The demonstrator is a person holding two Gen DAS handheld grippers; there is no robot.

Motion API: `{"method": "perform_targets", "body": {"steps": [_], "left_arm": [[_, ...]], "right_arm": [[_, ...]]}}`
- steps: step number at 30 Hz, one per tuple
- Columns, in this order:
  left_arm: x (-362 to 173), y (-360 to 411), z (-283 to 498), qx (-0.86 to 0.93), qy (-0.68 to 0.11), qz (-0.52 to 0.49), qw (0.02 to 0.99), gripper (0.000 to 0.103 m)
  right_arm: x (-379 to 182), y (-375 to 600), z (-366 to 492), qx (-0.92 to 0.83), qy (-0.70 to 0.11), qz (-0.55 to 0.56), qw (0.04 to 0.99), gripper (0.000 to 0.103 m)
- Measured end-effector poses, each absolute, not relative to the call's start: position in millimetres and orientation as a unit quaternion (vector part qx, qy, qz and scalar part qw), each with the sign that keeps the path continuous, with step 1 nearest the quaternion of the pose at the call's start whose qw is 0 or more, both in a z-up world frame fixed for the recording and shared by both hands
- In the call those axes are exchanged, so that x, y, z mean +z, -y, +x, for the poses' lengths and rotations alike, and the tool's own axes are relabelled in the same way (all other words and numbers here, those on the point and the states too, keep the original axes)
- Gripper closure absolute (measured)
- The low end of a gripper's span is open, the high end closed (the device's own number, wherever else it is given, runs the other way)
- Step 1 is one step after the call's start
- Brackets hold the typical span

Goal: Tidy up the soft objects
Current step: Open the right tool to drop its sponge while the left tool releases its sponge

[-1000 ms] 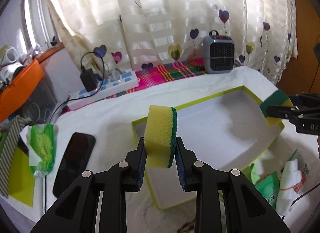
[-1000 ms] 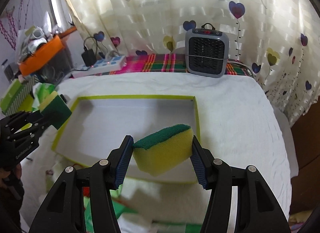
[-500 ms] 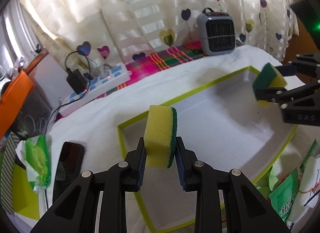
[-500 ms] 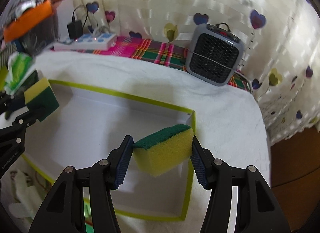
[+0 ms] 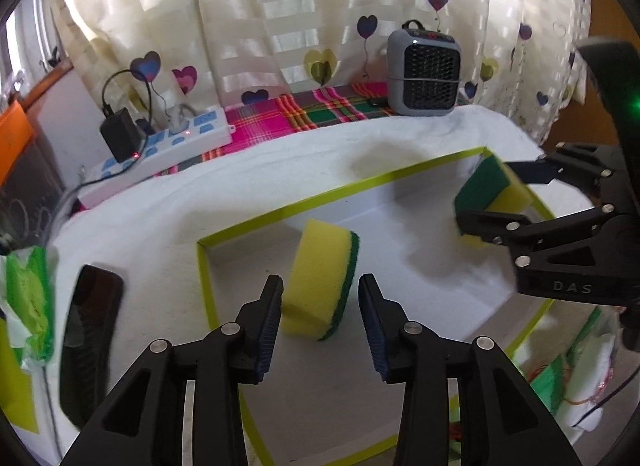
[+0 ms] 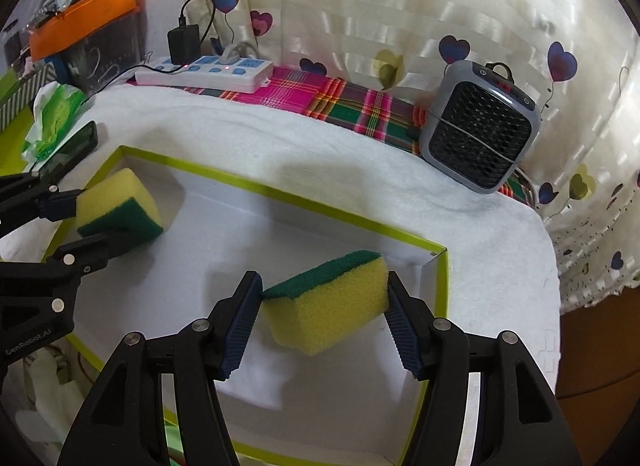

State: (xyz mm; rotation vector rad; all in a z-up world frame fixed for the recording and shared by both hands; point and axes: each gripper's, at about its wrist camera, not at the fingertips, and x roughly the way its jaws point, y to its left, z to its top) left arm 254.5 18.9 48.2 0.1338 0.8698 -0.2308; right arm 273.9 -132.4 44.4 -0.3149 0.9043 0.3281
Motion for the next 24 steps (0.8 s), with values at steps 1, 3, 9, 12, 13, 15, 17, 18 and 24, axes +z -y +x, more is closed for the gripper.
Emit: {"method": "perform_targets", "body": {"steps": [1,3,9,12,13,15,17,18,24], "left_arm": [[48.7,-19.8,254.7,-0.115,-0.42,0.057,0.898,0.063],[51.3,-21.8,255.3,-0.123,-0.417,0.04,0.9,0.06],[57.8,-28.1,254.6,-0.126,-0.407,0.019,0.905,0.055],[60.9,-30.6,252.5,-0.133,-0.403,0.01,0.906,0.055],[62.1,-32.9,252.1,-0.135,-0.402,0.002,0.905,0.055],[65.8,-38.7,249.9,-0.13,-0.397,-0.014,0.909,0.055],[70.5,-44.4,246.1,-0.127,-0.39,-0.027,0.912,0.055],[73.5,-46.8,243.6,-0.128,-0.386,-0.033,0.913,0.055],[70.2,-42.1,242.4,-0.131,-0.399,-0.021,0.907,0.055]], "right_arm": [[44.3,133.1,274.3,0.16,-0.433,-0.145,0.875,0.04],[45.5,135.2,275.0,0.169,-0.43,-0.13,0.877,0.039],[52.2,138.3,274.5,0.187,-0.417,-0.1,0.884,0.036],[54.3,140.2,274.0,0.197,-0.415,-0.088,0.884,0.036],[55.0,140.8,273.3,0.199,-0.413,-0.084,0.885,0.035],[56.4,141.6,273.3,0.206,-0.411,-0.073,0.885,0.035],[58.1,144.0,272.8,0.211,-0.409,-0.056,0.886,0.035],[59.5,146.1,272.3,0.217,-0.406,-0.042,0.886,0.035],[59.2,152.8,274.3,0.192,-0.407,-0.028,0.893,0.035]]}}
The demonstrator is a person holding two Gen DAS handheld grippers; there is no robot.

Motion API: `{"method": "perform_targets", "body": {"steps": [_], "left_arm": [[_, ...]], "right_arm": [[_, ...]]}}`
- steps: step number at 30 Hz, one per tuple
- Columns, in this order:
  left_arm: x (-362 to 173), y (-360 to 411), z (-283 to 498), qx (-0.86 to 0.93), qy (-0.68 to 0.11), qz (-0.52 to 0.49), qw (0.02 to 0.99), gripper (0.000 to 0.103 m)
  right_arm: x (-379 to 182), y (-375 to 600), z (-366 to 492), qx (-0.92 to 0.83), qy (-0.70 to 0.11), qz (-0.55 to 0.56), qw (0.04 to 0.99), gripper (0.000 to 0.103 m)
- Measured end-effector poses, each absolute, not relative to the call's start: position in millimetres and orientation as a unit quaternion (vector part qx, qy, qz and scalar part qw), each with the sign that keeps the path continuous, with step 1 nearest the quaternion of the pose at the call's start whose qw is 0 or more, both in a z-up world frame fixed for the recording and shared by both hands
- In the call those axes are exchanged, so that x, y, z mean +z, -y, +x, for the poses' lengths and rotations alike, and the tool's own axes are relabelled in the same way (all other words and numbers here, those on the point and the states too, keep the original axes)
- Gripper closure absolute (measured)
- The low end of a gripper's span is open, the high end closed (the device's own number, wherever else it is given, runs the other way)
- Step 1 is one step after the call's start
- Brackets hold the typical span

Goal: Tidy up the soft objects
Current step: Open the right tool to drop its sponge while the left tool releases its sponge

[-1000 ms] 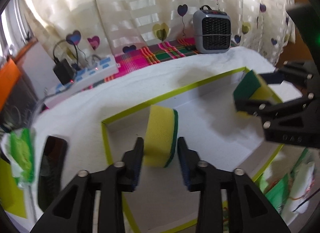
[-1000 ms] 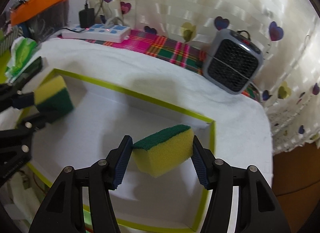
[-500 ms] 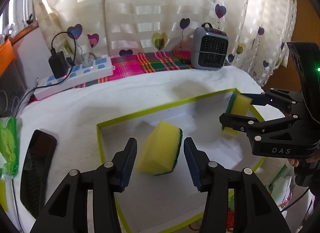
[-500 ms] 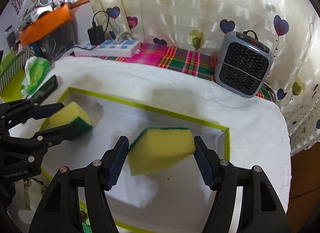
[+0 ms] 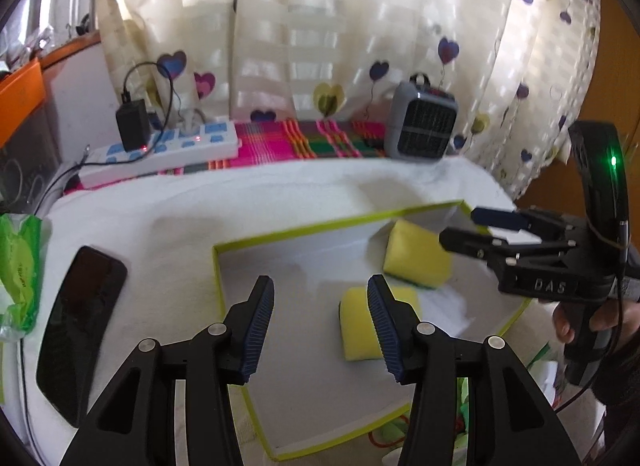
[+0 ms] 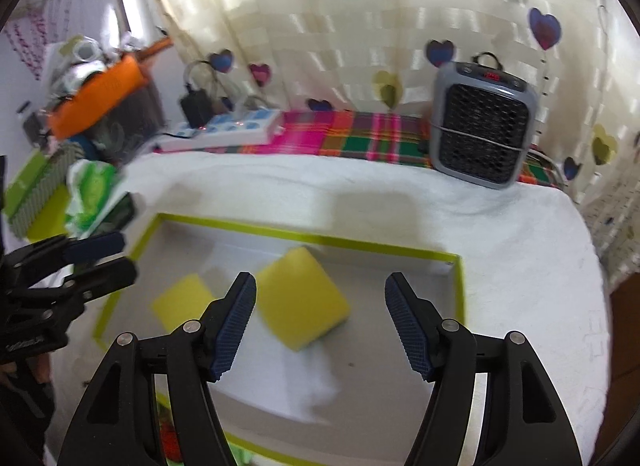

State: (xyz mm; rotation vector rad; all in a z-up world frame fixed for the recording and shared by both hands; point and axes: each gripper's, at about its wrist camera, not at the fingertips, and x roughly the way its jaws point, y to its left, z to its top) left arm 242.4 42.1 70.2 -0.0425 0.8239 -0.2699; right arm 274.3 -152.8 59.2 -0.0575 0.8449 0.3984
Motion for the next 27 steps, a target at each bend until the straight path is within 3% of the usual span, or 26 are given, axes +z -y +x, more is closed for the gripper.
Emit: {"method": "perform_targets", "body": {"steps": [12,27], "left_arm": [[43.2,-16.1,240.9,-0.159,-0.466,0.007,0.87,0.055],[37.4,36.8,271.9,-0.216,-0.49,-0.024,0.844,0.055]], "right_arm": [[46.6,147.0,262.9,0.178,-0.419,-0.088,0.886,0.035],[56.9,182.4,254.4,0.132,-0.411,-0.051,0.901,0.035]]}}
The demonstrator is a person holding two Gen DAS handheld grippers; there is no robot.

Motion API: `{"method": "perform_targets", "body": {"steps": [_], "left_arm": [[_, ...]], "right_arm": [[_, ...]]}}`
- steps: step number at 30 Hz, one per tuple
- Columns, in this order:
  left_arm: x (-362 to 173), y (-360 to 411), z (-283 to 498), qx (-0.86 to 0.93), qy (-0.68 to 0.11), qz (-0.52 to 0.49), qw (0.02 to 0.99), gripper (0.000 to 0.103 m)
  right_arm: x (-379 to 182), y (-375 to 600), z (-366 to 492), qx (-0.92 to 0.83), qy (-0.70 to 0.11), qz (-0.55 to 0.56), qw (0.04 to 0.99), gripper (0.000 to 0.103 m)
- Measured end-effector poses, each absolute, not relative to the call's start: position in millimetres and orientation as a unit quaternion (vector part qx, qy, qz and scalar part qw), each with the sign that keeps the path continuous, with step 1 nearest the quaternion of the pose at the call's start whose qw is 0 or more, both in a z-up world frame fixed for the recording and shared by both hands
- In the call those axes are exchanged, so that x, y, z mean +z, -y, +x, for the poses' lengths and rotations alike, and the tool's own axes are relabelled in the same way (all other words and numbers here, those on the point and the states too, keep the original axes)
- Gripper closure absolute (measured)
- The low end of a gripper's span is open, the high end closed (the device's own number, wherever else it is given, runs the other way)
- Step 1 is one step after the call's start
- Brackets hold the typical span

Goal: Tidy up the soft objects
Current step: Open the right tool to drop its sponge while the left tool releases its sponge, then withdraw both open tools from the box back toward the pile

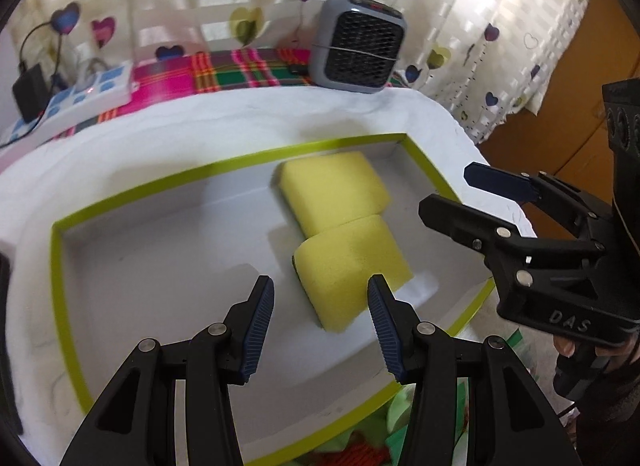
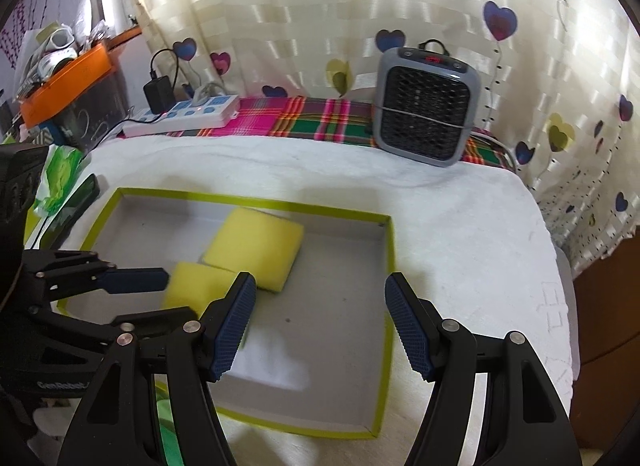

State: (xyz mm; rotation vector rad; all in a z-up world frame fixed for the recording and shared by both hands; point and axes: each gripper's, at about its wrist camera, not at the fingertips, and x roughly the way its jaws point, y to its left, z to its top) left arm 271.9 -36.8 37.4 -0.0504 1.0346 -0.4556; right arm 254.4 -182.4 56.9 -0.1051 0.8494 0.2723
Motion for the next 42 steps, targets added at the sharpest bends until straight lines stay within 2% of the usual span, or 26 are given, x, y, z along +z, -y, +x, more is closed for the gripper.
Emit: {"method": "perform_targets", "body": {"steps": [8,16,30,42], "left_arm": [[37.7,53.1,273.6,-0.248,-0.482,-0.023,0.84,0.055],[54.7,34.9,255.3,-0.219,-0.463,-0.023,0.858,0.055],[82.9,12.3,199.7,-0.189,-0.432,-0.036,0.881,0.055],[80.5,1.6,147.6,-0.155,-0.421,-0.036,0.893,0.055]], "right_arm": [[62.8,193.3,247.5,0.116,-0.403,-0.041,0.907,0.035],[71.3,192.5,233.6,0.116,-0.392,-0.035,0.912,0.035],[79.2,186.4,192.3,0.125,-0.382,-0.019,0.916,0.035],[77.8,184.4,144.9,0.129,-0.368,-0.008,0.921,0.035]]}}
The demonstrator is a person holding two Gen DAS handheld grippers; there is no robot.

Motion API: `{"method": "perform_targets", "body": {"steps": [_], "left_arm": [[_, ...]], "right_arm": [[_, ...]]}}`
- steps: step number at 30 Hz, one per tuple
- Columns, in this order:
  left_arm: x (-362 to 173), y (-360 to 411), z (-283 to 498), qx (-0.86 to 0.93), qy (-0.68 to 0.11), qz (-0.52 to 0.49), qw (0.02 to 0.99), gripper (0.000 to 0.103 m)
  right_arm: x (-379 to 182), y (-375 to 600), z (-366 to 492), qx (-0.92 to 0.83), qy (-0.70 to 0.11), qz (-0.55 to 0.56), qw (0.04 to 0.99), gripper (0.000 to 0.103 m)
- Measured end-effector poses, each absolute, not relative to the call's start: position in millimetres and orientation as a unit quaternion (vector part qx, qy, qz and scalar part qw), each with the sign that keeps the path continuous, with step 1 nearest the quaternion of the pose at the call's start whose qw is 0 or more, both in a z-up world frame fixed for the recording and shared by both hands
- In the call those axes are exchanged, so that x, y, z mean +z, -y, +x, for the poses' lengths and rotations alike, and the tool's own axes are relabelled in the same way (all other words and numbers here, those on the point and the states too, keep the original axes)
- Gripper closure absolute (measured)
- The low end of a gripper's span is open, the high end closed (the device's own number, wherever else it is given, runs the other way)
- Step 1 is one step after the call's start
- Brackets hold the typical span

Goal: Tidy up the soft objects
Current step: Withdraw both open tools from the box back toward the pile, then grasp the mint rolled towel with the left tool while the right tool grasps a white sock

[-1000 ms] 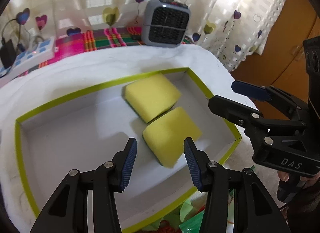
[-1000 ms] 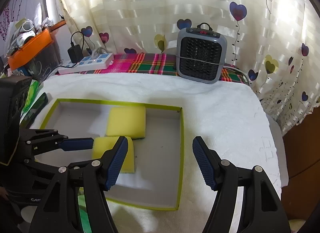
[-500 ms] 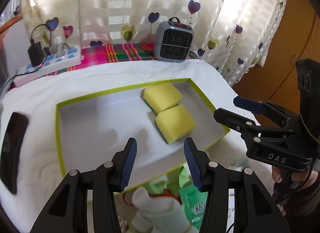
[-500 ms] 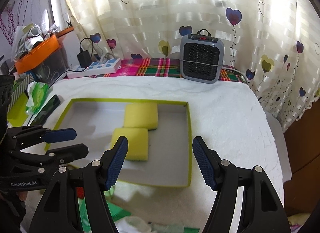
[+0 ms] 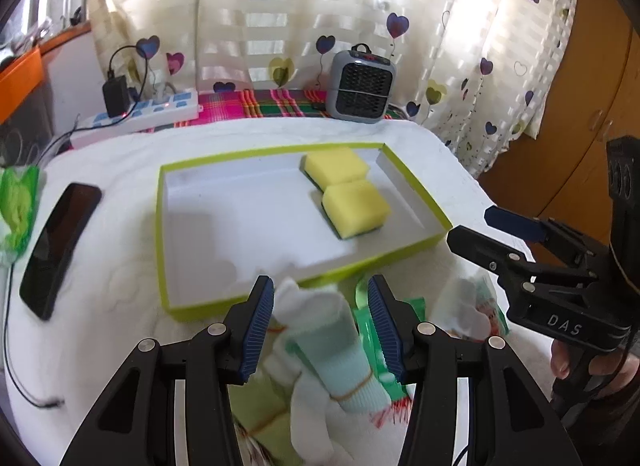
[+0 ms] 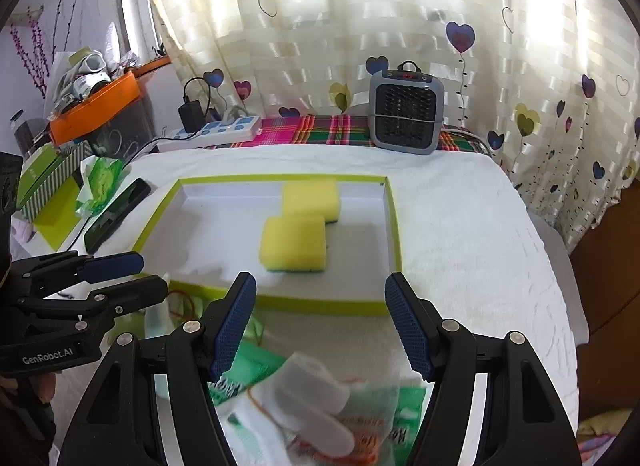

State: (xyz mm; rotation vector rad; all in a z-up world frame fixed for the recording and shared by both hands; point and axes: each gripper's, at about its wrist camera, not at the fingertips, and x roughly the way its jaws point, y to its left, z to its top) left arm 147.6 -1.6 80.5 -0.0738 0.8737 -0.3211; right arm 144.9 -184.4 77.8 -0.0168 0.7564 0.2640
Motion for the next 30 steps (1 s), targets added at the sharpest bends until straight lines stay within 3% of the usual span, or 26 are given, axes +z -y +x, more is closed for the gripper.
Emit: {"method": "perform_targets", "body": {"steps": [30], "left_arm": [[54.6,-19.1,85.1,-0.095,-0.413,-0.028,0.905,0.055]], "right_arm": [[45.9,185.8,84.3,0.097,-0.359,0.008,0.928,0.035]]}}
